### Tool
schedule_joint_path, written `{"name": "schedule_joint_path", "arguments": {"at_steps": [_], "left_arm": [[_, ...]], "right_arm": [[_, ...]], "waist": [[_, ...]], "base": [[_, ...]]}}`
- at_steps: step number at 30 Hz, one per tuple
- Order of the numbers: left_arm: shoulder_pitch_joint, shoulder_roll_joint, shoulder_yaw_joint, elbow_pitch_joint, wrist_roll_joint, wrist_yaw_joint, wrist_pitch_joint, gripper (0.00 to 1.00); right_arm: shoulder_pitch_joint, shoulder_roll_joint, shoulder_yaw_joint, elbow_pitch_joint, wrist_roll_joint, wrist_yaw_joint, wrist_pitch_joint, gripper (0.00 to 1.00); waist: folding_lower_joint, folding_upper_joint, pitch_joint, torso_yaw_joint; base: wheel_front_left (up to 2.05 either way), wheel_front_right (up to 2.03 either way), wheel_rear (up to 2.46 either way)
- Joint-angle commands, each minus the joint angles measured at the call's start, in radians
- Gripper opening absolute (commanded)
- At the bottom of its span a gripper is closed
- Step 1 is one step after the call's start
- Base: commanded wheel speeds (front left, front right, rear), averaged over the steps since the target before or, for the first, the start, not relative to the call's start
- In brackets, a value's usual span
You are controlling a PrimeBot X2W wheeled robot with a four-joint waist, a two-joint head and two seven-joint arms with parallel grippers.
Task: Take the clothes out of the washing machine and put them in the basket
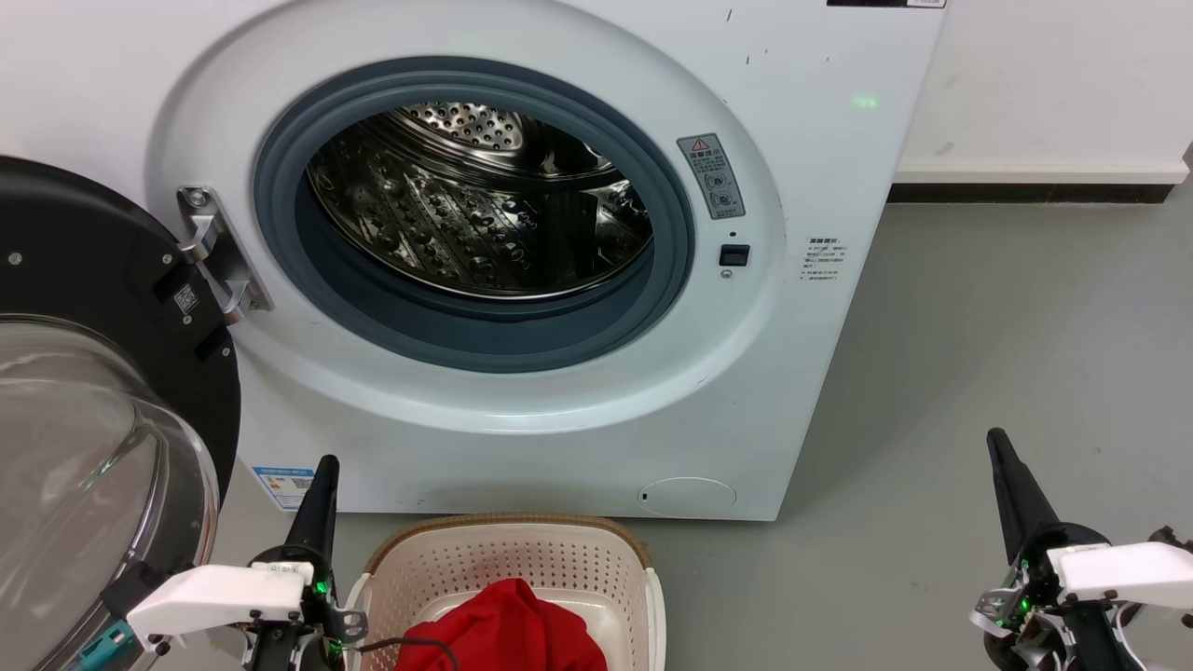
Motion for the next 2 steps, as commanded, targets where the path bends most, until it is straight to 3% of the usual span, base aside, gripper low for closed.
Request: {"name": "schedule_joint_path", "arguments": {"at_steps": [1,2], "left_arm": [[-0.02,-0.001,0.004,0.001,-0.023,-0.005,0.008,0.0],[-0.02,-0.001,0.005,0.003,-0.031,-0.006,0.009,0.0]], "right_arm": [[-0.019,-0.005,-0.002,0.002,0.026,0.0,0.009,0.0],[-0.019,-0.005,-0.002,0.003,0.034,0.0,0.011,0.0]], "waist": [[0.0,0.0,0.0,0.0],[0.0,0.0,0.0,-0.001]], "base": [[0.0,0.0,0.0],[0.0,0.0,0.0]]}}
